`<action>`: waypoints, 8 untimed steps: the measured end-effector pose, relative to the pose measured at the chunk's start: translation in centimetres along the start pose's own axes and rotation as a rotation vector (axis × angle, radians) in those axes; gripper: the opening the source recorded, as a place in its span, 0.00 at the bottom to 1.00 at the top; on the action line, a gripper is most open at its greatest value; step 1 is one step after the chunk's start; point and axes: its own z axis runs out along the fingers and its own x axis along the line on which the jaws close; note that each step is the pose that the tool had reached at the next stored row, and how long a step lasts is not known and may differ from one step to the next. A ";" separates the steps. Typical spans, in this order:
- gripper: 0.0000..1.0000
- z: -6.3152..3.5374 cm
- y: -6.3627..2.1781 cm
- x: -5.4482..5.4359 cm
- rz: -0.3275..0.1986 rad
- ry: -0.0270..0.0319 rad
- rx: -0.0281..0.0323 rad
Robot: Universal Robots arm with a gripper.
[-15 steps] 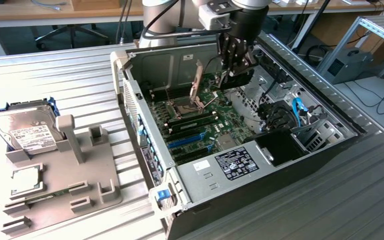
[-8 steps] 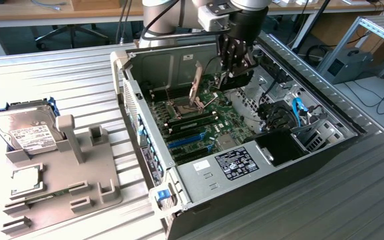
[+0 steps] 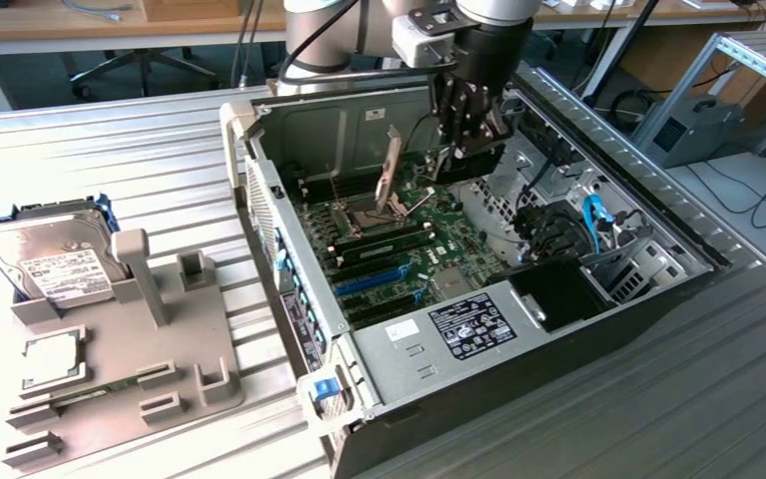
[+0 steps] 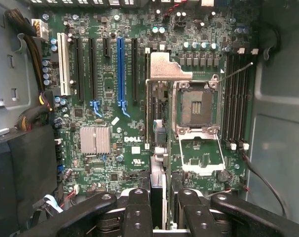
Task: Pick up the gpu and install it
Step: 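Insert the gpu into the slot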
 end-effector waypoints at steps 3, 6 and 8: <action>0.26 0.03 0.12 0.1 0.000 0.0000 0.0000; 0.26 0.06 0.22 0.2 0.000 0.0000 0.0000; 0.26 0.09 0.28 0.2 0.000 0.0000 0.0000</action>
